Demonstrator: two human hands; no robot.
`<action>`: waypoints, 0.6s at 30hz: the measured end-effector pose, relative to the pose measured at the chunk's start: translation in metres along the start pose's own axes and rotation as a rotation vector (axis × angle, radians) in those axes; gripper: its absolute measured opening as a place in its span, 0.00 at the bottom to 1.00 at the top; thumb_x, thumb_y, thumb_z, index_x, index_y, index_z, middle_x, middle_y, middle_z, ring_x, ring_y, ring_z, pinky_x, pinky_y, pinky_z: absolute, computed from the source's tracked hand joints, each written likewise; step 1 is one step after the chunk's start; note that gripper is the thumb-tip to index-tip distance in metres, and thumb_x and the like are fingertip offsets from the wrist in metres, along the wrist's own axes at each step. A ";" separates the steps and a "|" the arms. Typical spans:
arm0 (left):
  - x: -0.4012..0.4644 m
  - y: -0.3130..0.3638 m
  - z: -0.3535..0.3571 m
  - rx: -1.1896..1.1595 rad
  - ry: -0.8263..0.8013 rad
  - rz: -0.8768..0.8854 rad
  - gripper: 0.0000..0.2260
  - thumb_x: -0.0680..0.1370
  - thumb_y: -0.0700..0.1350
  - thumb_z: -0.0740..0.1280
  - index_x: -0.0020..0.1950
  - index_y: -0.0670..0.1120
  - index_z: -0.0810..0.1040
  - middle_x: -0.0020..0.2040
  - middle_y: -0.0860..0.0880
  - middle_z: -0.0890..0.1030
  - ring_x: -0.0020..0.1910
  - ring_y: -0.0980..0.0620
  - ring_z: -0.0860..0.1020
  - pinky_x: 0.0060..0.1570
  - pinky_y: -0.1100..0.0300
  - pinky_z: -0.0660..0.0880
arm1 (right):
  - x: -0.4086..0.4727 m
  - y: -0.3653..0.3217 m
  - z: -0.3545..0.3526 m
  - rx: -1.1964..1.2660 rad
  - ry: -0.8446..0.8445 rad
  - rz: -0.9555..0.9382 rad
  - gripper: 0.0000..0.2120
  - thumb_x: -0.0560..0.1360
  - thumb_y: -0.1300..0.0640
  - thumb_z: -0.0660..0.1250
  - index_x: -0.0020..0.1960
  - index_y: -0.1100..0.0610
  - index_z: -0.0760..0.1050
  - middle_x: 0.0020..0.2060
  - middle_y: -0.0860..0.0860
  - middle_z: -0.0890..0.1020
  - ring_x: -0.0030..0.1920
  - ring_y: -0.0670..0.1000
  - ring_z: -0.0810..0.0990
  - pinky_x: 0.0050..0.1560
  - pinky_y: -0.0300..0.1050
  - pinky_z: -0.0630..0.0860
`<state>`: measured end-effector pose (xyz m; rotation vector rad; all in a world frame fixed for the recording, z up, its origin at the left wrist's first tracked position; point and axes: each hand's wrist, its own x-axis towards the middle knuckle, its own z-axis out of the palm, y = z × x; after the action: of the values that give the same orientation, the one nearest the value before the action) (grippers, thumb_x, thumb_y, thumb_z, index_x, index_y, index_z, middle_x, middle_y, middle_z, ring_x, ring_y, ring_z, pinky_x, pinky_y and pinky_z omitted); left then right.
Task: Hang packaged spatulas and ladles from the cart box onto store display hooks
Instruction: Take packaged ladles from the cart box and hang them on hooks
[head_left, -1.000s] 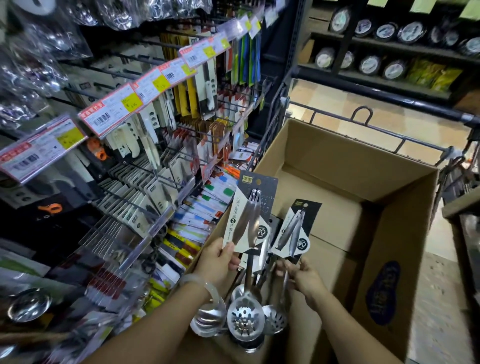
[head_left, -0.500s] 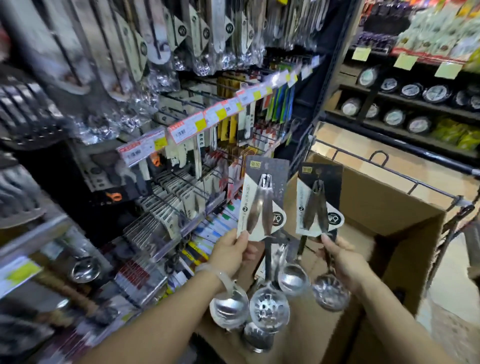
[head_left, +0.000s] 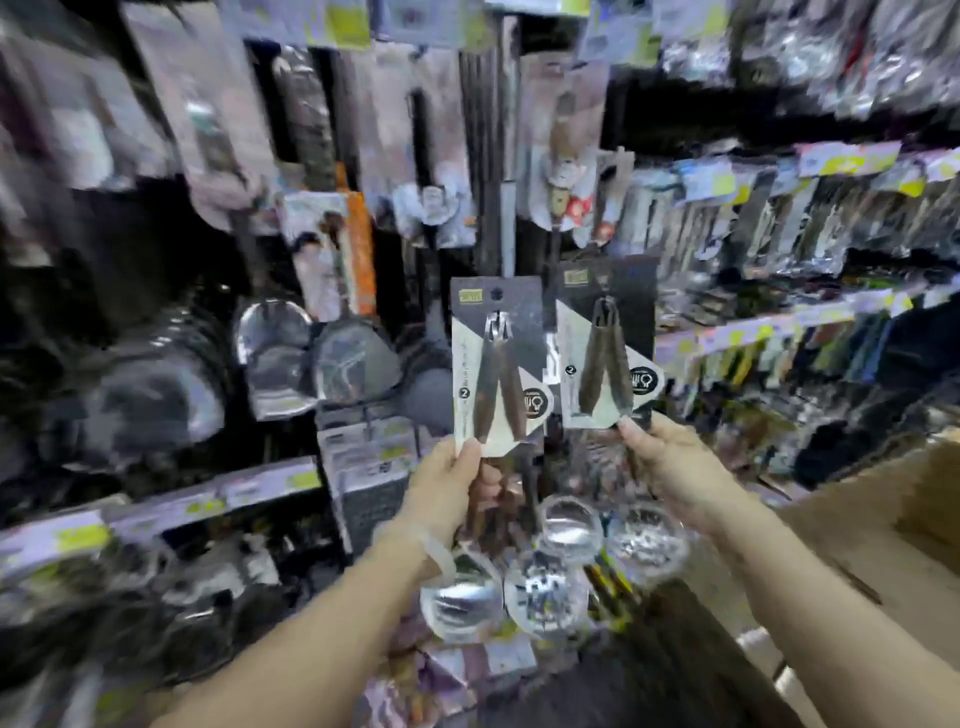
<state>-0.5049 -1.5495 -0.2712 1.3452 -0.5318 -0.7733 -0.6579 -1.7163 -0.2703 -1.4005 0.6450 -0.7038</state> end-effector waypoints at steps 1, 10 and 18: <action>-0.018 0.008 -0.036 0.012 0.058 0.020 0.10 0.81 0.44 0.55 0.42 0.42 0.70 0.30 0.47 0.75 0.24 0.55 0.73 0.29 0.62 0.72 | -0.003 0.002 0.038 0.016 -0.063 0.009 0.09 0.79 0.59 0.59 0.49 0.57 0.79 0.34 0.50 0.84 0.27 0.47 0.78 0.25 0.35 0.72; -0.196 0.053 -0.331 -0.043 0.679 0.205 0.10 0.81 0.44 0.57 0.41 0.44 0.70 0.25 0.52 0.77 0.23 0.56 0.74 0.27 0.63 0.72 | -0.082 0.016 0.390 0.078 -0.627 0.080 0.08 0.79 0.59 0.60 0.47 0.55 0.79 0.36 0.49 0.81 0.28 0.44 0.75 0.35 0.42 0.70; -0.358 0.059 -0.506 -0.038 1.120 0.289 0.09 0.80 0.47 0.58 0.44 0.46 0.74 0.27 0.53 0.78 0.28 0.55 0.76 0.28 0.62 0.73 | -0.187 0.029 0.632 0.067 -1.043 0.139 0.07 0.79 0.59 0.59 0.52 0.58 0.76 0.36 0.53 0.77 0.31 0.48 0.73 0.34 0.42 0.69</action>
<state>-0.3534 -0.9454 -0.2663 1.3961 0.1896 0.2571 -0.2943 -1.1661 -0.2568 -1.4182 -0.1125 0.1616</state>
